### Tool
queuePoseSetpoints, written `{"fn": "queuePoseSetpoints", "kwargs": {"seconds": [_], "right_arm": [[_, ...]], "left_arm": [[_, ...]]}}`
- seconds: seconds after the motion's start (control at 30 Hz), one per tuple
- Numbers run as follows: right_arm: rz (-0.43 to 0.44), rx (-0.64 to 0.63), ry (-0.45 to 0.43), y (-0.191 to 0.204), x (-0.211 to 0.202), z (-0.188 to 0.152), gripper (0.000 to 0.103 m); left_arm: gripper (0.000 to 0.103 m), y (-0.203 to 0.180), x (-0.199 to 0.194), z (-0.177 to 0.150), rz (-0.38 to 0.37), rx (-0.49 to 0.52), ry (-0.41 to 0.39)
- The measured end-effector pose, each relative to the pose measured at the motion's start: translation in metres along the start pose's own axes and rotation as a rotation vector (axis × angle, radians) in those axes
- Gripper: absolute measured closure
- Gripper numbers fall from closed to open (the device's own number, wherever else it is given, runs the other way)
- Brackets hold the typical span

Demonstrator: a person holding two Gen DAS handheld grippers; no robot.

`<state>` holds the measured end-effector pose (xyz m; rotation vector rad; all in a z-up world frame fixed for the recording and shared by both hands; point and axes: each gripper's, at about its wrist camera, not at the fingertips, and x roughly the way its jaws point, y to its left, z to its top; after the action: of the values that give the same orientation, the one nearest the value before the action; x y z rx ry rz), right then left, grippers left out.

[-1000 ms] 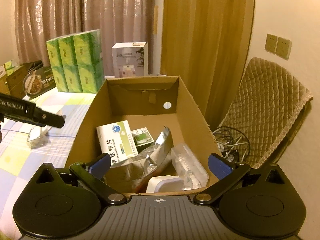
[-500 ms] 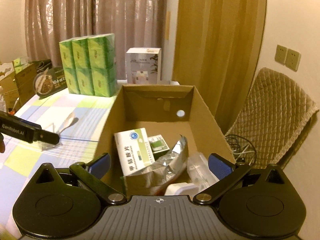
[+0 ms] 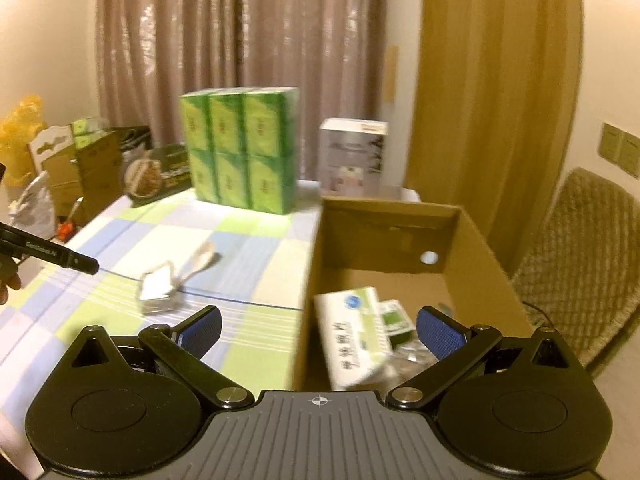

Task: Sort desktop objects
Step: 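Withdraw both tools from the cardboard box back over the table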

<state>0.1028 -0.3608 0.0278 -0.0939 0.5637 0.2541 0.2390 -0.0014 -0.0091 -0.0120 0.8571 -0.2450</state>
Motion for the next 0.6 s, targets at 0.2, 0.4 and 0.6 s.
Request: {"fn": "queuePoseSetpoints", "kwargs": {"seconds": [0.2,0.4,0.6], "right_arm": [[0.062,-0.043,0.006,0.031,0.010,0.004,0.002],[0.107,-0.073,0.017,0.055,0.024,0.007,0.002],[0.166,-0.109,0.042,0.078,0.042,0.002,0.002]], "left_arm": [[0.007,0.022,-0.001,-0.009,0.033,0.017,0.010],[0.007,0.023,0.004,-0.009,0.048,0.089,0.004],[0.007,0.012,0.018,-0.011,0.054,0.265,0.010]]}}
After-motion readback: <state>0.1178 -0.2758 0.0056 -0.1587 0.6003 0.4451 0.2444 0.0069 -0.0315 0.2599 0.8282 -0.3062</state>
